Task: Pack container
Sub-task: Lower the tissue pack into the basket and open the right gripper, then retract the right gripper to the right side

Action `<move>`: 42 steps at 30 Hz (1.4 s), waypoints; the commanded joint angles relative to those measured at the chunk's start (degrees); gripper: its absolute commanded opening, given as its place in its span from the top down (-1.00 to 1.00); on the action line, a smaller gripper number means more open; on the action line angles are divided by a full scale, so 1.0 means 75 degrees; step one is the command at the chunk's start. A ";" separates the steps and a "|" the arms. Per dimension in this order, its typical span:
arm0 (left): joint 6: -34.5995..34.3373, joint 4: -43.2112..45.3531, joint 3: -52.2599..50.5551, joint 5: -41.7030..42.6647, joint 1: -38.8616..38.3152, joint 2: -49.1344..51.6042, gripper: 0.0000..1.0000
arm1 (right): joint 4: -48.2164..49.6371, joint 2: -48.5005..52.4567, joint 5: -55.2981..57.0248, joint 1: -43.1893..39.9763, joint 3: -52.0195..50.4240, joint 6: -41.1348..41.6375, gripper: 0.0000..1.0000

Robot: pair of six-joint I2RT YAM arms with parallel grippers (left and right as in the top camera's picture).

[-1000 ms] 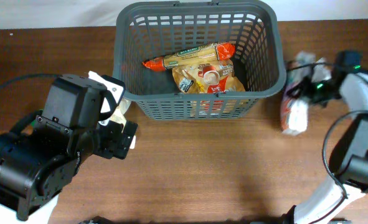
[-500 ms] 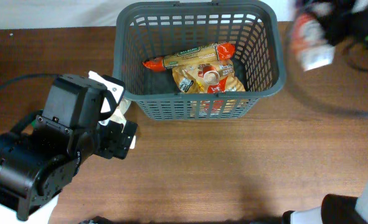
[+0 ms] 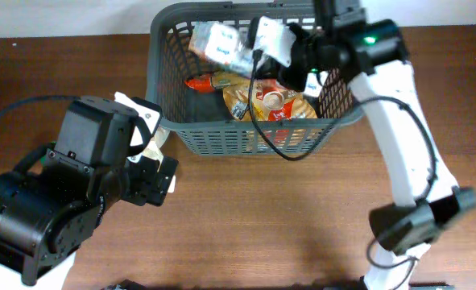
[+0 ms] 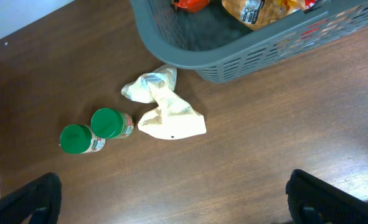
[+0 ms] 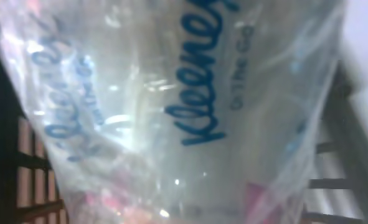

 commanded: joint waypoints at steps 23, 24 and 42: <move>-0.0067 0.0009 -0.0015 -0.0052 0.0052 -0.0006 -0.99 | -0.0717 -0.0169 0.3022 -0.0058 0.2544 0.3573 -0.26; -0.0067 0.0009 -0.0015 -0.0052 0.0052 -0.0006 -0.99 | -0.0717 -0.0248 0.3019 -0.0178 0.2809 0.3879 -0.32; -0.0067 0.0038 -0.0015 -0.0052 0.0052 -0.0006 -0.99 | -0.2165 -0.0321 0.2955 -0.6100 0.3835 0.7367 -0.68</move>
